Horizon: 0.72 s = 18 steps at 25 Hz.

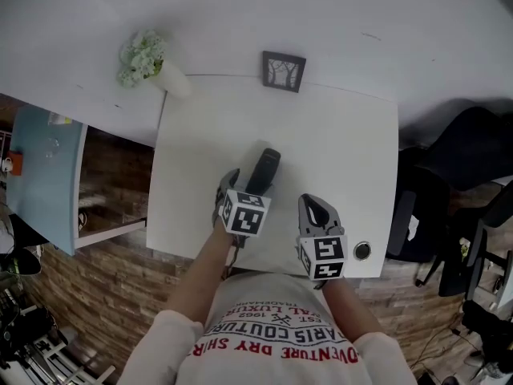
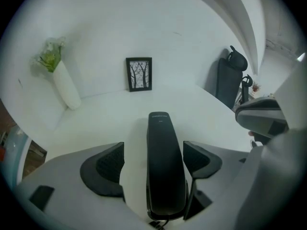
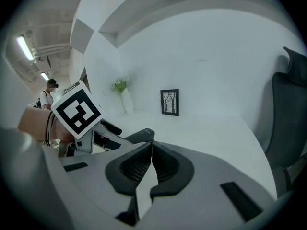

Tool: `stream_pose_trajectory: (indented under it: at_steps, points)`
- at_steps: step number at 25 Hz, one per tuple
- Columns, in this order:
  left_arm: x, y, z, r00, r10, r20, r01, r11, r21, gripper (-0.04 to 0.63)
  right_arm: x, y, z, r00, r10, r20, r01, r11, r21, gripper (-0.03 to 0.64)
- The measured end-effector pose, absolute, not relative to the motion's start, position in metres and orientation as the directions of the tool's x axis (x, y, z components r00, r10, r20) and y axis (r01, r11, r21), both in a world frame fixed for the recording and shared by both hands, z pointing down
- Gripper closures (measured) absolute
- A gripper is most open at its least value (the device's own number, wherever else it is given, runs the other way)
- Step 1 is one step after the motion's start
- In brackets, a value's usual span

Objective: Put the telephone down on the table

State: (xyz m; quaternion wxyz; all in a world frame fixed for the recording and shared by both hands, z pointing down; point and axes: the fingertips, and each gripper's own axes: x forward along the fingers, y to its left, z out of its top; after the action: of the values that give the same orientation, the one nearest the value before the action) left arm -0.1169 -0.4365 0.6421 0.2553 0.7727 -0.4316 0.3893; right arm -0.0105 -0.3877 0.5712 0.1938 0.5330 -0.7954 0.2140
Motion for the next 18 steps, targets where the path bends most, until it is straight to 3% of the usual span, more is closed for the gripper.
stream_pose_trajectory:
  at_steps: [4,5,7,10,15,18]
  points:
    - [-0.124,-0.426,0.618,0.351,-0.514,0.783,-0.865,-0.499,0.061,0.214,-0.022,-0.377,0.560,-0.358,-0.773,0.524,-0.929,0.348,-0.123,0.592]
    - [-0.125,-0.421,0.610,0.362,-0.523,0.772,-0.868,-0.490,0.075,0.252,-0.025,-0.374,0.558,-0.358,-0.774,0.522,-0.929,0.349,-0.120,0.592]
    - [-0.130,-0.413,0.593,0.375,-0.544,0.751,-0.879,-0.466,0.101,0.395,-0.031,-0.366,0.553,-0.358,-0.777,0.518,-0.929,0.351,-0.114,0.592]
    - [-0.139,-0.402,0.569,0.384,-0.573,0.724,-0.886,-0.449,0.115,0.536,-0.040,-0.358,0.545,-0.357,-0.782,0.511,-0.929,0.357,-0.103,0.592]
    - [-0.147,-0.381,0.546,0.470,-0.555,0.686,-0.857,-0.473,0.206,0.571,-0.055,-0.344,0.526,-0.351,-0.806,0.476,-0.931,0.355,-0.085,0.592]
    - [-0.152,-0.372,0.519,0.528,-0.616,0.585,-0.837,-0.496,0.232,0.572,-0.069,-0.336,0.506,-0.375,-0.828,0.417,-0.923,0.377,-0.081,0.592]
